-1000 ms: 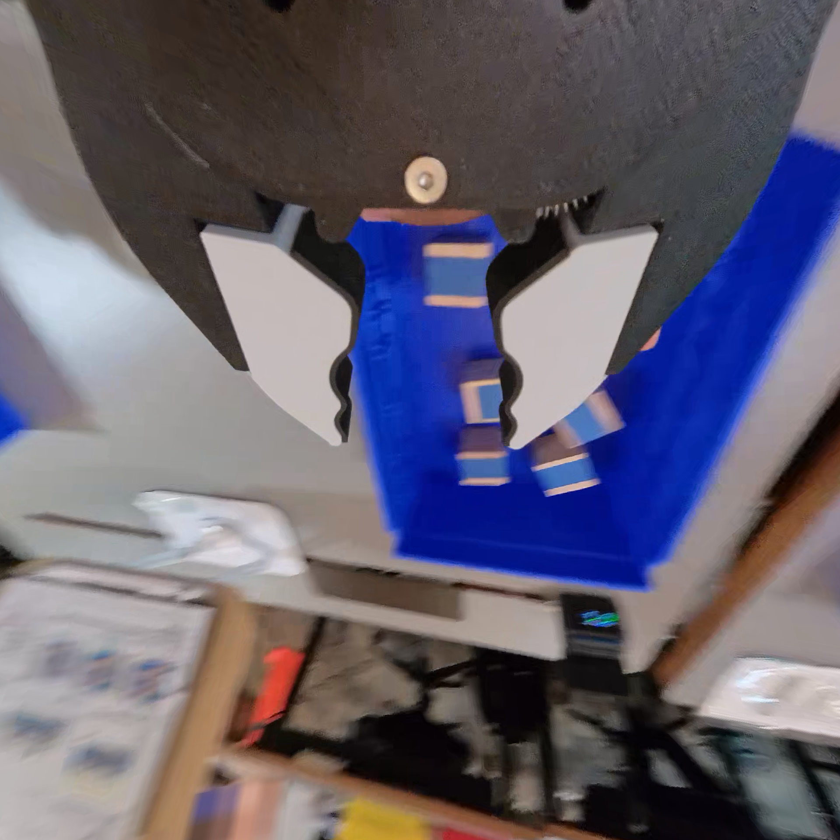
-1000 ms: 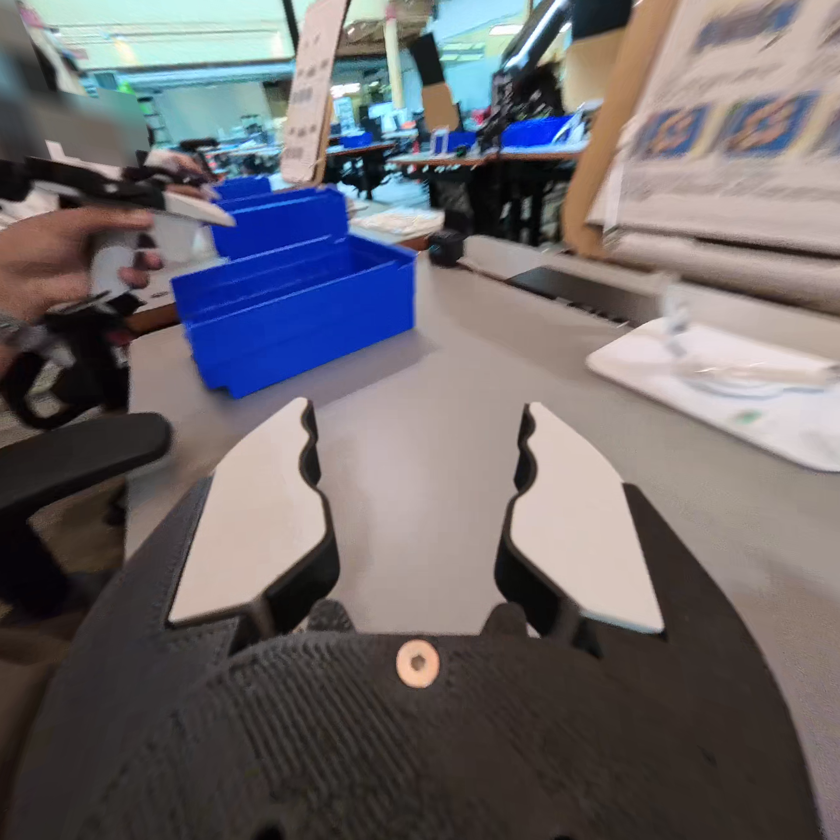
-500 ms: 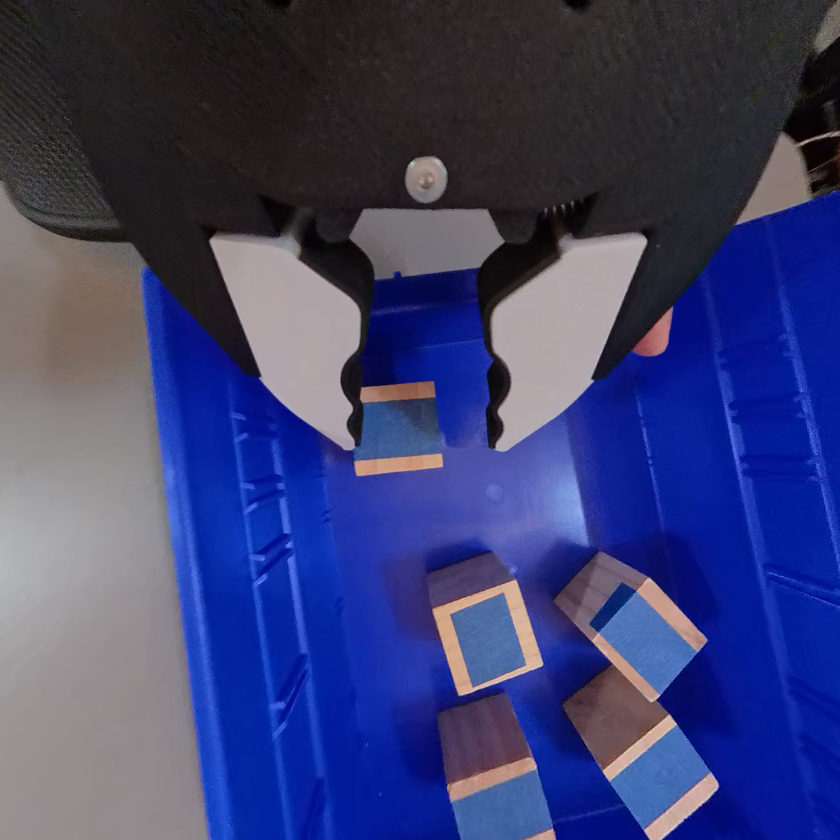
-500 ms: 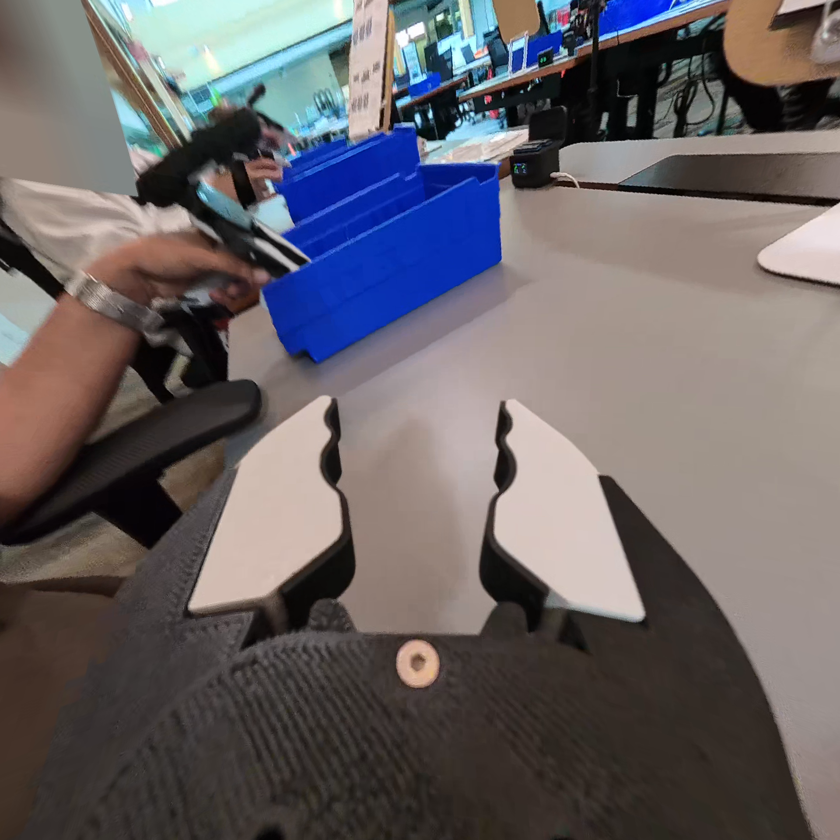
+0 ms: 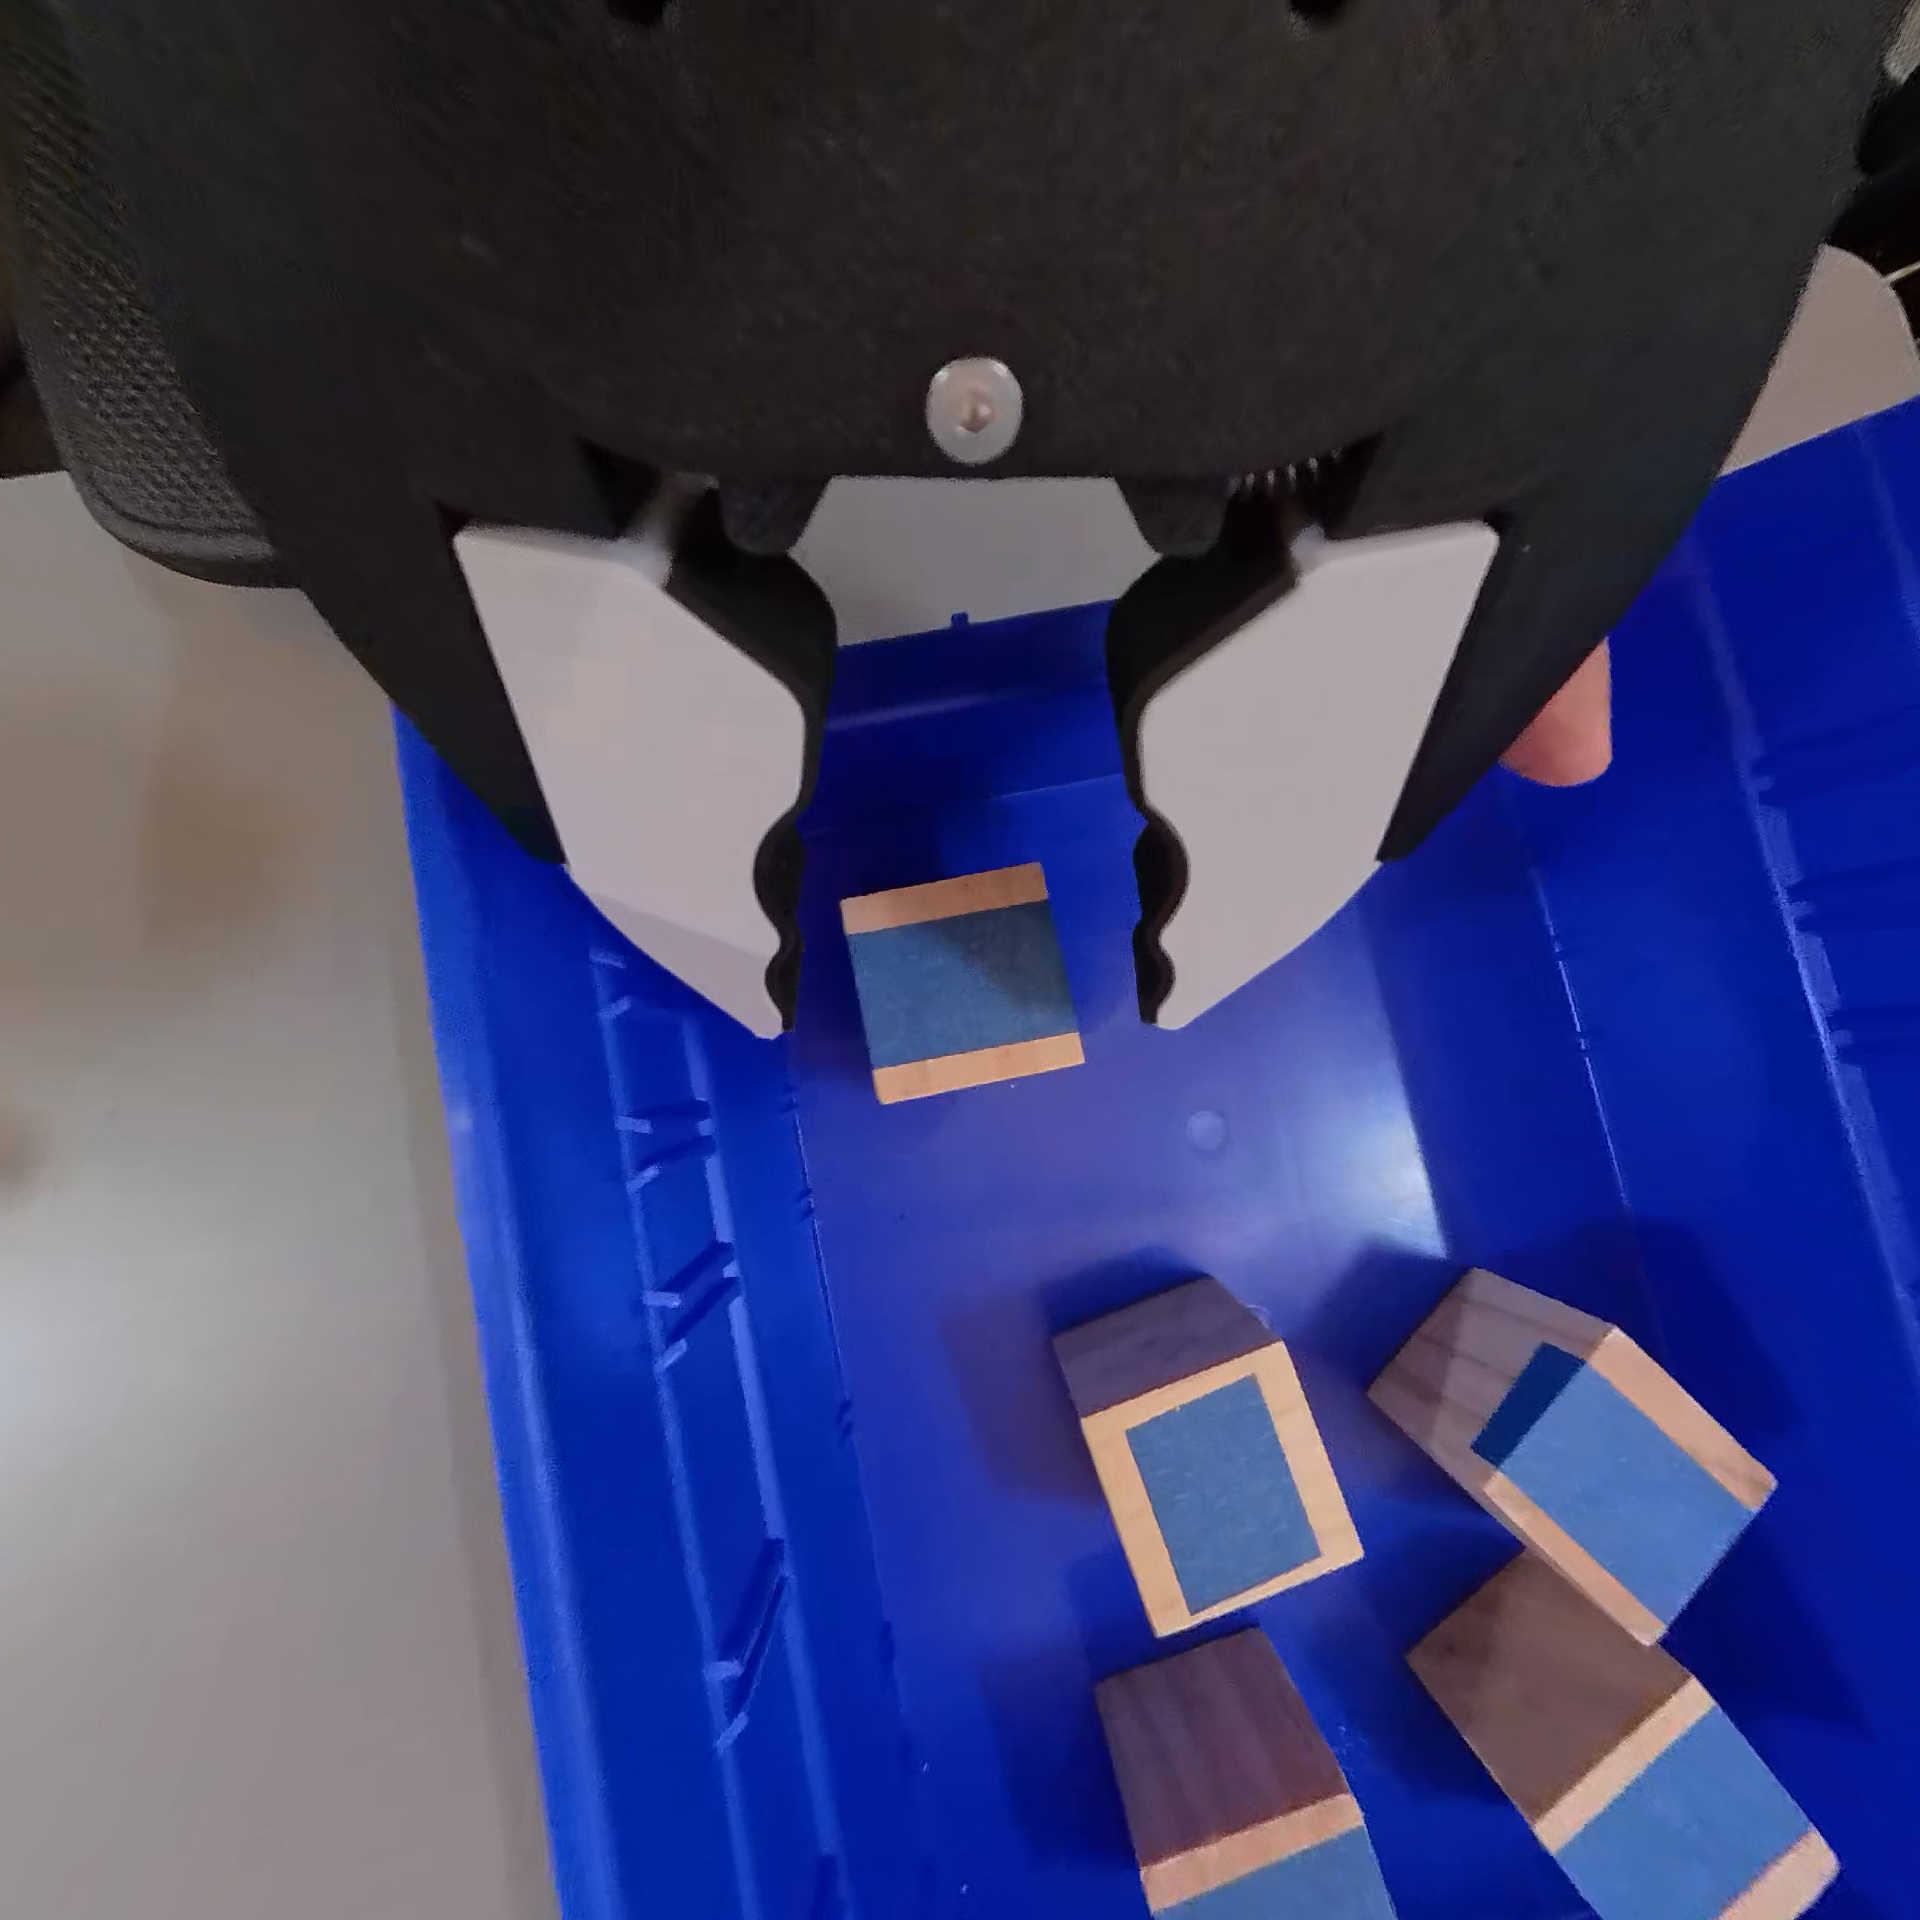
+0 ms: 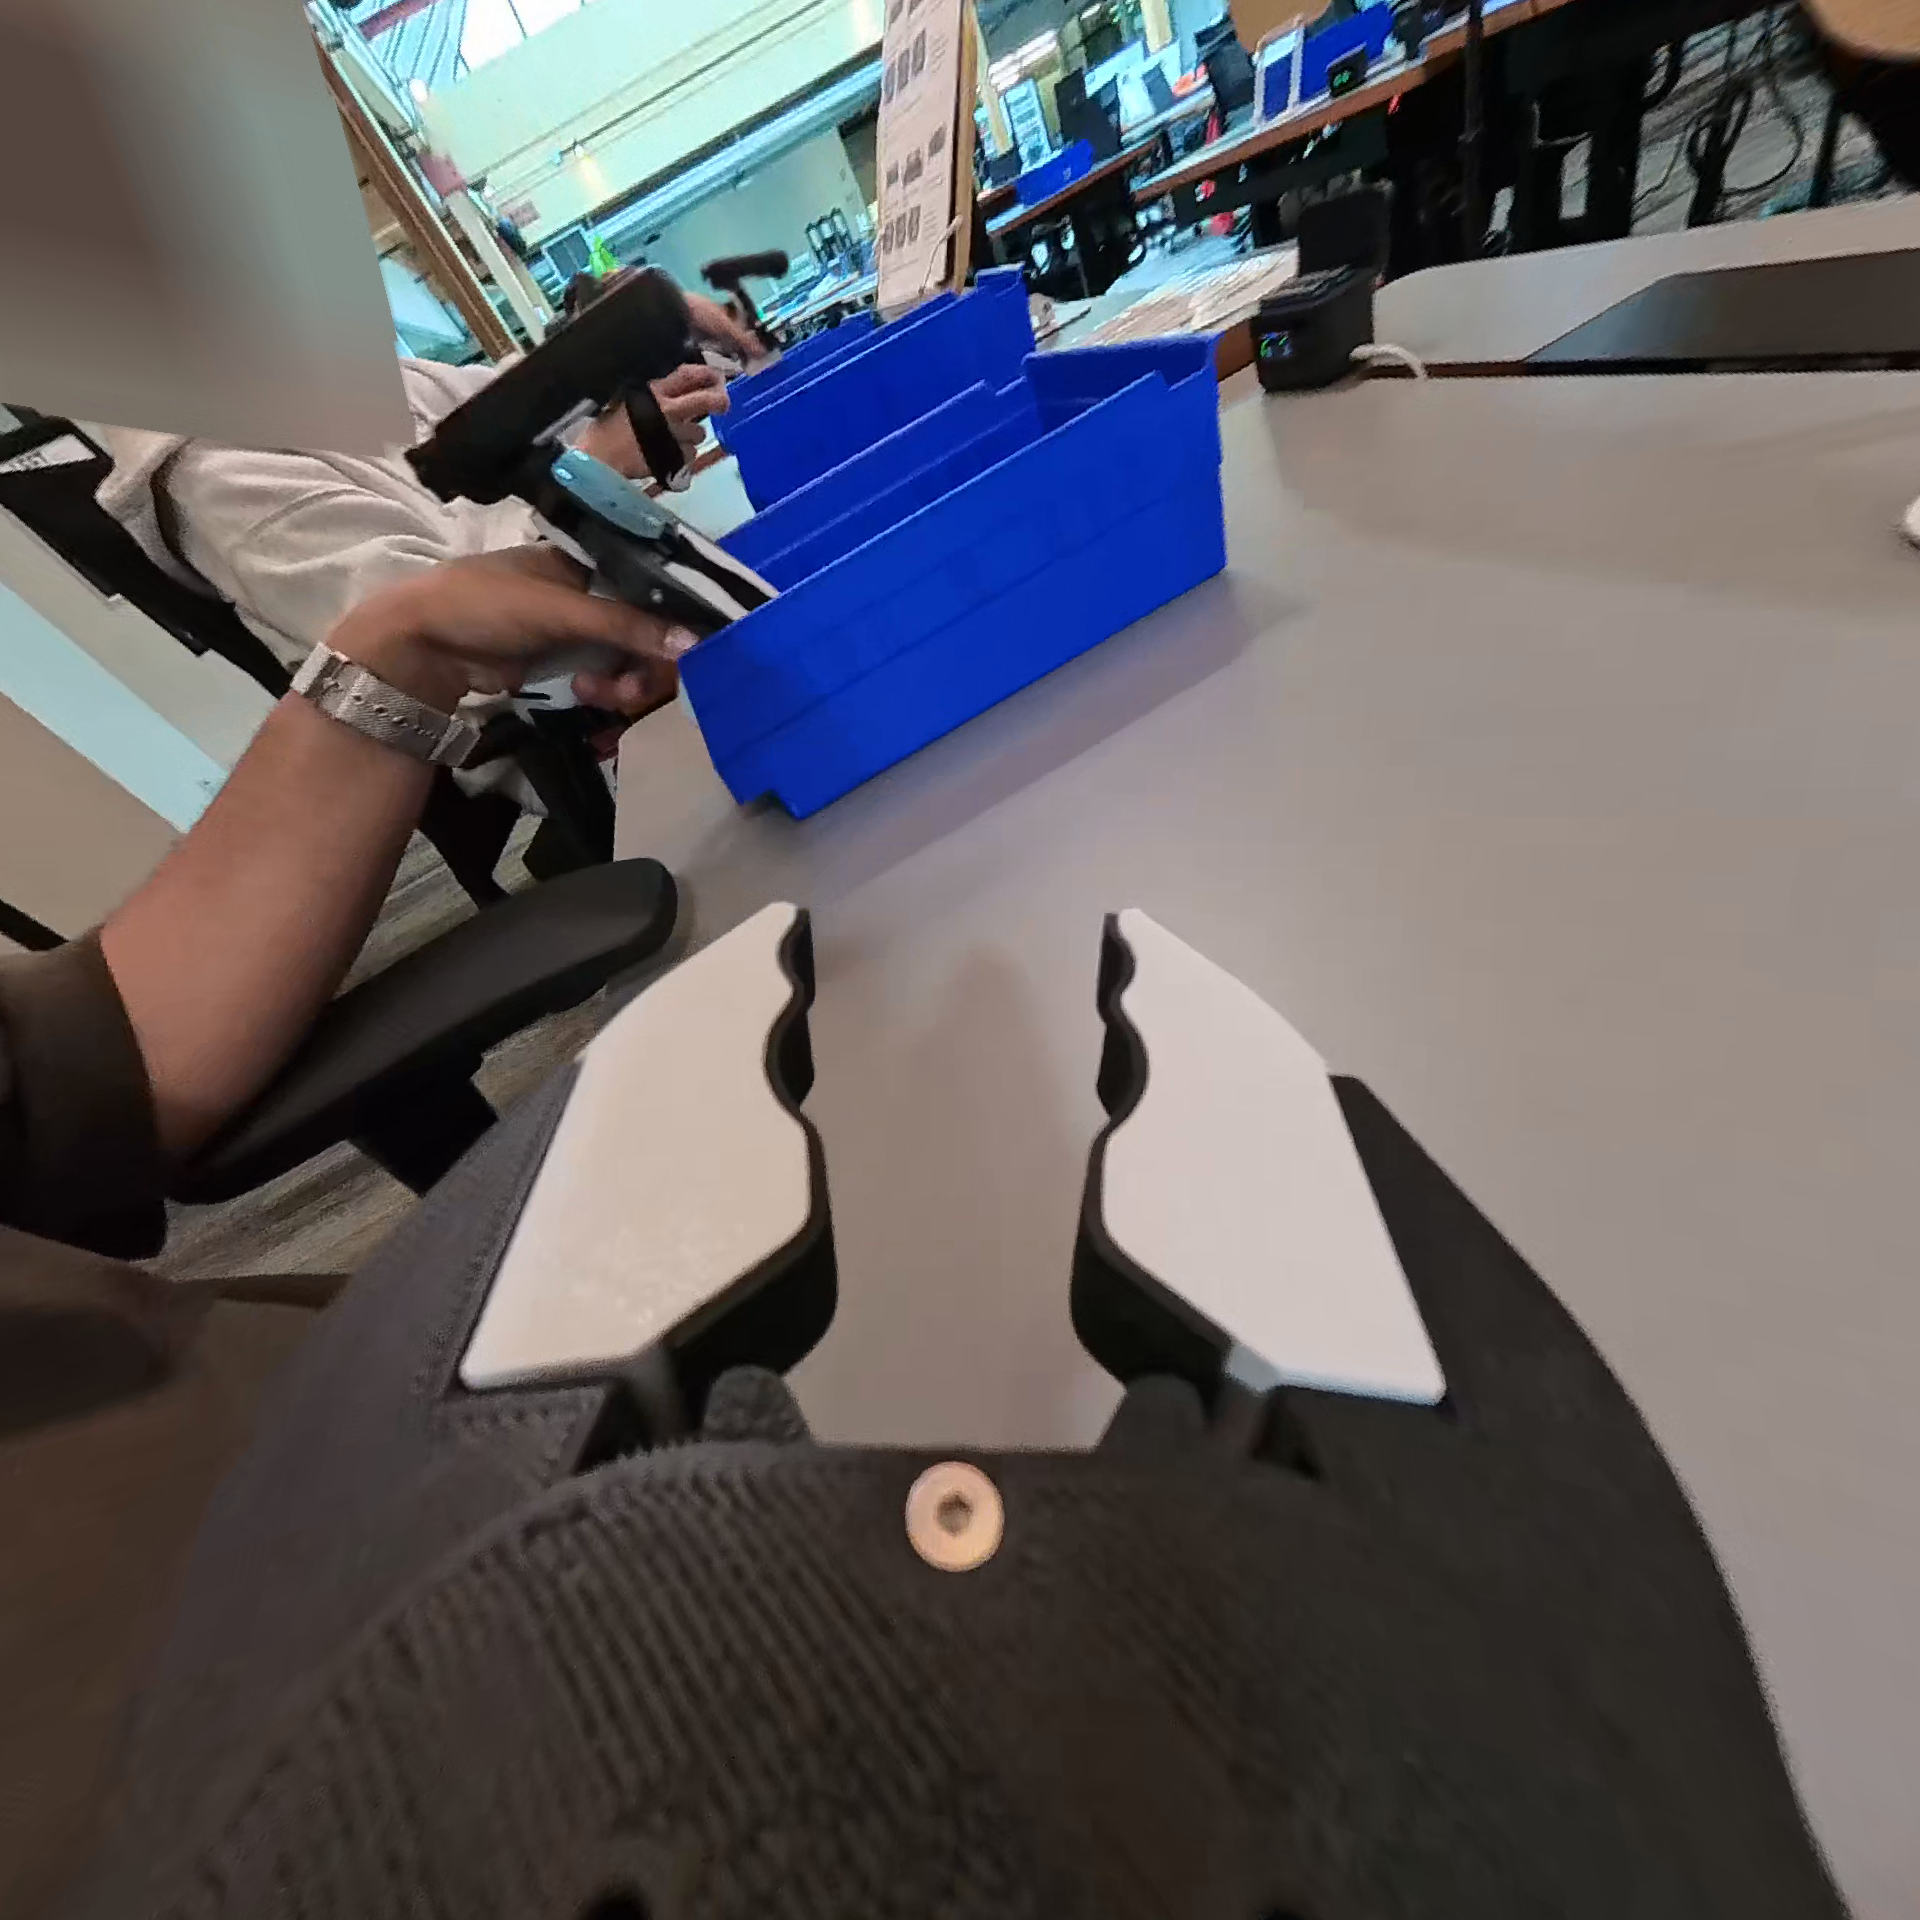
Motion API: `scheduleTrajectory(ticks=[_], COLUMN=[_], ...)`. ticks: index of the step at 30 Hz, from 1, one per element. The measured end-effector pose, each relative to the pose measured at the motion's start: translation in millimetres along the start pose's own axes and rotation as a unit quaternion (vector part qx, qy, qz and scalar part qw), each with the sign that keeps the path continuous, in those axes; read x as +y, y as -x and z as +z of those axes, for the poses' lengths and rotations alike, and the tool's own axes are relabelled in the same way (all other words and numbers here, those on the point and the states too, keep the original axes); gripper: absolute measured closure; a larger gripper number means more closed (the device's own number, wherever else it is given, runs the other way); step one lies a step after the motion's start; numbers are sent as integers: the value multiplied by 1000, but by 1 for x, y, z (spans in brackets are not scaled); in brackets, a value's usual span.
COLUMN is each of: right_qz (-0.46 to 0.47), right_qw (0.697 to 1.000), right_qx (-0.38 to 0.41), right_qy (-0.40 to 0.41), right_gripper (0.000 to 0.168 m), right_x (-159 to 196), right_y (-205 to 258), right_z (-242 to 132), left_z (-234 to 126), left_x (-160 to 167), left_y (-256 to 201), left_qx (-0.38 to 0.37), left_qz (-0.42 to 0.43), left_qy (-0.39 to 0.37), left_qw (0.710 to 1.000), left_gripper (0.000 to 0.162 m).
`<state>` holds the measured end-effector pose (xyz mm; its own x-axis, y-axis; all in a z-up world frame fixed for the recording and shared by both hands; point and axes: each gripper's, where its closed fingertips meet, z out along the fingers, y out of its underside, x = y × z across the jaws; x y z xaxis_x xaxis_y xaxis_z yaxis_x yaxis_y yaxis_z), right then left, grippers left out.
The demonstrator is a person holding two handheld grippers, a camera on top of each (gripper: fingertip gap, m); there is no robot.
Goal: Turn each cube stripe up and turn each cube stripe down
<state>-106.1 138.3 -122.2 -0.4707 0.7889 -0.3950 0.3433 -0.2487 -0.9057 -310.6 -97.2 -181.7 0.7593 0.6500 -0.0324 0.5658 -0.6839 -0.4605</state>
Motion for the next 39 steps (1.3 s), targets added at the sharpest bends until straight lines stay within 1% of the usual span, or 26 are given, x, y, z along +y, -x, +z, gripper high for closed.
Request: scheduleTrajectory(ticks=[2, 3, 4, 5, 6, 9, 11, 13, 14, 16, 17, 18, 20, 22, 23, 25, 26, 27, 28, 29, 30, 31, 33, 35, 37, 39], right_qz=[12, 18, 22, 23, 23, 22, 31, 41, 43, 38, 31, 23, 8, -4, -9, -22, -24, -20, -10, 0, 3, 0, -11, -1, 25, 39], right_qw=[1000, 1000, 1000, 999, 1000, 1000, 999, 999, 999, 999, 999, 1000, 1000, 999, 998, 995, 991, 986, 982, 979, 976, 974, 971, 969, 966, 967], right_qx=[-13, -17, -20, -22, -21, -16, -16, -18, -18, -12, -6, 0, 15, 24, 22, -12, -46, -82, -105, -119, -134, -150, -172, -190, -199, -198], right_qy=[3, 3, 3, 5, 7, 8, 1, -7, -10, -12, -12, -13, -22, -42, -56, -96, -121, -142, -156, -165, -171, -171, -163, -160, -161, -157], right_gripper=[113, 113, 113, 113, 113, 114, 115, 115, 116, 117, 117, 117, 113, 107, 102, 84, 74, 57, 48, 45, 47, 54, 79, 90, 88, 87], right_x=[4, 4, 5, 6, 7, 8, 5, 3, 2, 0, 0, -2, -7, -15, -21, -37, -46, -54, -61, -67, -70, -70, -67, -65, -66, -64], right_y=[6, 7, 8, 9, 8, 5, 3, 2, 1, -1, -2, -4, -6, -7, -5, 8, 19, 30, 37, 42, 46, 50, 56, 59, 59, 59], right_z=[4, 6, 7, 8, 8, 7, 6, 4, 3, 1, 0, 0, -3, -7, -10, -18, -23, -29, -34, -38, -42, -45, -48, -49, -48, -45], left_z=[6, 8, 9, 9, 7, 1, -8, -25, -39, -78, -101, -120, -148, -171, -177, -185, -188, -191, -193, -193, -191, -188, -181, -174, -166, -157], left_x=[6, 8, 7, 5, 2, -4, -12, -28, -41, -72, -85, -93, -104, -113, -116, -120, -120, -118, -115, -111, -108, -105, -98, -92, -88, -85], left_y=[6, 4, 3, 3, 4, 9, 15, 27, 33, 35, 29, 20, -5, -38, -57, -105, -130, -155, -179, -200, -219, -235, -261, -277, -288, -295], left_qx=[-12, -3, 8, 10, 10, 4, -1, -20, -28, -14, 17, 58, 160, 244, 277, 352, 398, 445, 490, 528, 559, 584, 621, 640, 637, 622], left_qz=[0, -2, -8, -11, -14, -25, -39, -57, -69, -83, -88, -101, -124, -113, -96, -48, -25, -7, 6, 15, 21, 23, 29, 35, 47, 63], left_qy=[17, 23, 19, 11, 2, -15, -46, -107, -157, -299, -367, -411, -459, -496, -503, -504, -500, -493, -481, -467, -453, -439, -414, -402, -400, -402], left_qw=[1000, 1000, 1000, 1000, 1000, 1000, 998, 992, 985, 950, 926, 904, 865, 826, 813, 787, 769, 748, 727, 709, 694, 683, 665, 654, 657, 669], left_gripper=[97, 92, 95, 103, 117, 117, 118, 118, 119, 120, 120, 120, 119, 120, 120, 120, 120, 120, 120, 120, 120, 120, 120, 121, 121, 121])
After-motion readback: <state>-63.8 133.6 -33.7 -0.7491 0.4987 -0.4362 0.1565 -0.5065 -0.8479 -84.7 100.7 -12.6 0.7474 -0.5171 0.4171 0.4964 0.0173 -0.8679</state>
